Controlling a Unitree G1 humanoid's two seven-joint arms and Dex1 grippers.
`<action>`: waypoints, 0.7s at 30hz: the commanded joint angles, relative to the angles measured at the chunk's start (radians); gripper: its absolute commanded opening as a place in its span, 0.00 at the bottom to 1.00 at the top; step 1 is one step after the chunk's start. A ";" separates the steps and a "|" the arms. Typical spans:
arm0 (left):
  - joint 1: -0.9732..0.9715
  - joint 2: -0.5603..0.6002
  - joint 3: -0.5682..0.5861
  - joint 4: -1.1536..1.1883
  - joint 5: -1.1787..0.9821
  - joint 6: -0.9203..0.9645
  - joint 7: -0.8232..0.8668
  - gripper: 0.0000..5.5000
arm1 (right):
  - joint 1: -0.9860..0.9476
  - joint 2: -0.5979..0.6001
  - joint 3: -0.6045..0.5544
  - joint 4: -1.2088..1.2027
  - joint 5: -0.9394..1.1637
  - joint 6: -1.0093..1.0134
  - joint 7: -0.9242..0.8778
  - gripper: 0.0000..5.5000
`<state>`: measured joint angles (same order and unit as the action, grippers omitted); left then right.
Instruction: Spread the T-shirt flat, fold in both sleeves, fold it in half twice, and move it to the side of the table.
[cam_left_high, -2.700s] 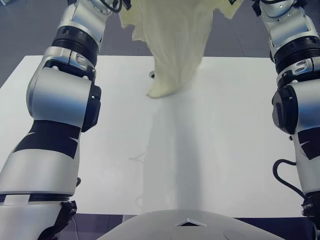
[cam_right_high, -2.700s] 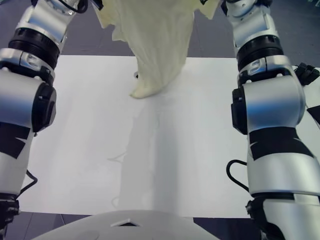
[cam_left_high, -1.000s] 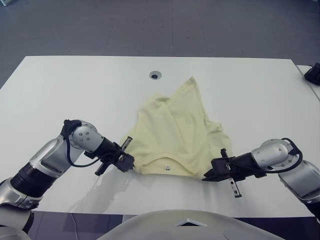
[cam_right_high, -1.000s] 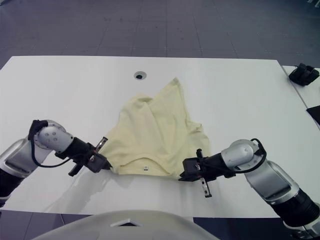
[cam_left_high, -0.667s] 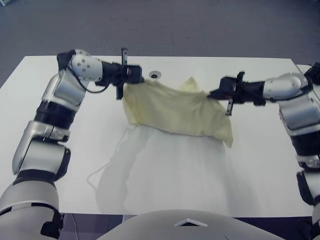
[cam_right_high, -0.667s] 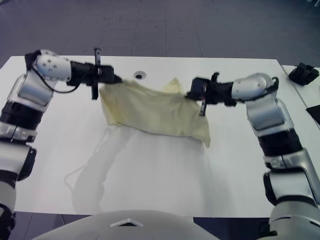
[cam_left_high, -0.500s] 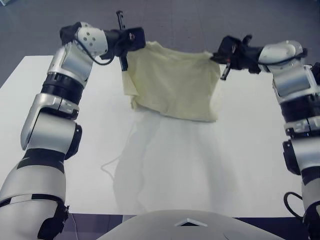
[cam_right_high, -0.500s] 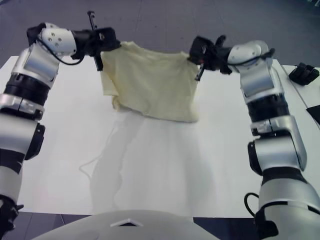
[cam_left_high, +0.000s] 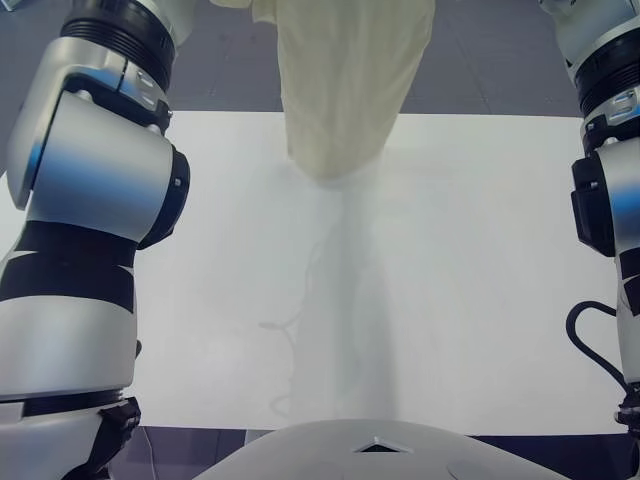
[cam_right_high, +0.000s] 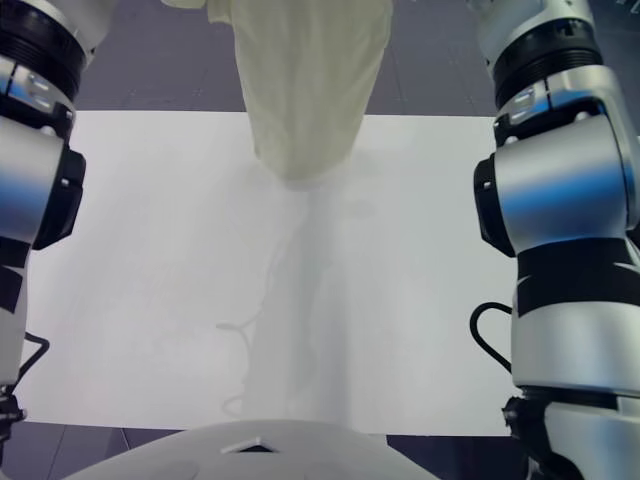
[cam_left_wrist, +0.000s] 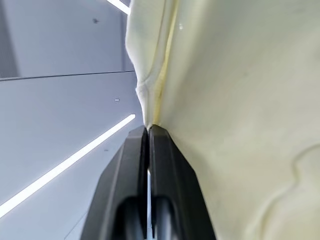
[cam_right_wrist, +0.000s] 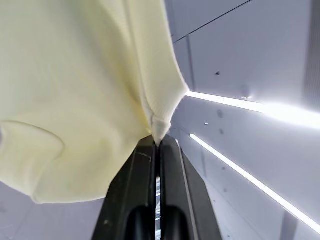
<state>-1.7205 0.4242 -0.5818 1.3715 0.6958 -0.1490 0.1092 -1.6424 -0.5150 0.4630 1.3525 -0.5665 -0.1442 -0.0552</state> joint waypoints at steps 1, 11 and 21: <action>-0.012 0.029 -0.018 0.025 0.061 0.019 0.051 0.00 | -0.004 -0.020 -0.023 0.025 -0.016 0.004 -0.014 0.00; 0.270 0.074 -0.082 -0.030 0.105 -0.238 -0.185 0.00 | 0.197 -0.052 -0.122 -0.013 0.088 -0.163 0.328 0.00; 0.489 0.293 0.096 -0.457 -0.254 -0.501 -0.759 0.00 | 0.612 -0.247 -0.271 -0.584 0.529 -0.016 1.294 0.00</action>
<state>-1.3478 0.6511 -0.5528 1.1010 0.6403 -0.6182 -0.3510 -1.2334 -0.6616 0.2059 1.1224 -0.2289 -0.3538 0.8560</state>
